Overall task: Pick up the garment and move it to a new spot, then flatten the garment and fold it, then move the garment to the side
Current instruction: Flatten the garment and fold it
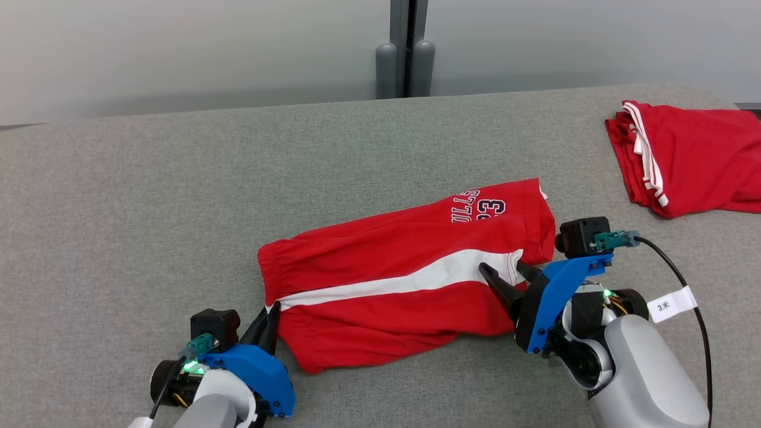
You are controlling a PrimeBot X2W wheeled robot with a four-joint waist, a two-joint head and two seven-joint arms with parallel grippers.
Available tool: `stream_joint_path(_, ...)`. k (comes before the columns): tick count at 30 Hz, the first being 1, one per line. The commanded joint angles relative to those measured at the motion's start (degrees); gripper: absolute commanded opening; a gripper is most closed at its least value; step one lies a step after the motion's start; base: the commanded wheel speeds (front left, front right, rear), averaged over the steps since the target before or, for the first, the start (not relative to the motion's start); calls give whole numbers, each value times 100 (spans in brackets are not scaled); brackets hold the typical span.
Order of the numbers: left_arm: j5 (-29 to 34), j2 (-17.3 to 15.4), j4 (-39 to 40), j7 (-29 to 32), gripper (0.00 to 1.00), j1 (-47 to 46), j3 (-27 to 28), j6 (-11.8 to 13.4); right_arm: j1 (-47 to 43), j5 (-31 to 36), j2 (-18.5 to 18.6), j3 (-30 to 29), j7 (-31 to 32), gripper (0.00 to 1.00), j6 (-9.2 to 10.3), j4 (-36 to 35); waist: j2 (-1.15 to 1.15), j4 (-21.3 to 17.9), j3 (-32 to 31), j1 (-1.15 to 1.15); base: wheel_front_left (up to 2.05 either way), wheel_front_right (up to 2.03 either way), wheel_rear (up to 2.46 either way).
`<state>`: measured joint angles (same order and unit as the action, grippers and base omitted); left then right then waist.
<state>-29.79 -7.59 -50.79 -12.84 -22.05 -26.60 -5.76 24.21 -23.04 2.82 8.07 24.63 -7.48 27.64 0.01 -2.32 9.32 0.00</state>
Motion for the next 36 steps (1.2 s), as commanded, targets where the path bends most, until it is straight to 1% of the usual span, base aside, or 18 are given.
stream_joint_path(1, -24, -53, 20, 2, 0, 45, -1, 20, -58, -24, 15, 18, -8, 100, -3, -25, -1, 0, -7, 0, 0, 0, 0)
stream_joint_path(8, -70, -58, 114, 46, 0, 50, -35, 15, 72, -280, 14, 134, 6, 100, -3, 152, -1, 61, 6, 0, 0, 0, 0)
stream_joint_path(9, -81, -65, 125, 46, 0, 47, -38, 16, 122, -308, 15, 156, -14, 95, -3, 203, -1, 66, 18, 0, 0, 0, 0)
stream_joint_path(10, -86, -70, 139, 50, 0, 43, -39, 18, 166, -352, 14, 189, -34, 79, -3, 252, -1, 70, 29, 0, 0, 0, 0)
stream_joint_path(11, -92, -75, 151, 56, 0, 39, -37, 19, 207, -364, 14, 221, -58, 55, -3, 301, -1, 71, 42, 0, 0, 0, 0)
stream_joint_path(12, -97, -81, 166, 60, 0, 35, -34, 21, 249, -375, 15, 251, -64, 36, -3, 362, -1, 71, 53, 0, 0, 0, 0)
stream_joint_path(13, -111, -87, 180, 55, 0, 32, -27, 22, 300, -366, 15, 293, -76, 21, -3, 420, -1, 69, 64, 0, 0, 0, 0)
stream_joint_path(14, -130, -95, 194, 51, 0, 30, -21, 23, 358, -337, 13, 353, -109, 0, -3, 454, -1, 66, 76, 0, 0, 0, 0)
stream_joint_path(21, -278, -95, 380, -45, 0, 36, 94, -5, 708, -282, 14, 496, -483, 0, -3, 756, -1, 64, 66, 0, 0, 0, 0)
stream_joint_path(25, -495, -80, 779, -161, 0, 62, 316, -55, 768, -173, 15, 539, -965, 0, -3, 579, -1, 81, -32, 0, 0, 0, 0)
stream_joint_path(28, -623, -111, 1277, -205, 0, 132, 482, -93, 719, -25, 20, 485, -1461, 0, -3, 216, -1, 87, -116, 0, 0, 0, 0)
stream_joint_path(30, -734, -122, 1676, -222, 0, 207, 561, -129, 570, 59, 69, 335, -1730, 0, -2, -57, -1, 96, -173, 0, 0, 0, 0)
stream_joint_path(32, -842, -161, 2108, -232, 0, 292, 646, -136, 393, 36, 92, 183, -1885, 0, -3, -353, -1, 105, -223, 0, 0, 0, 0)
stream_joint_path(36, -1098, -251, 2993, -190, 0, 583, 784, -147, 20, -18, 213, -64, -1958, 0, -3, -1081, -1, 87, -286, 0, 0, 0, 0)
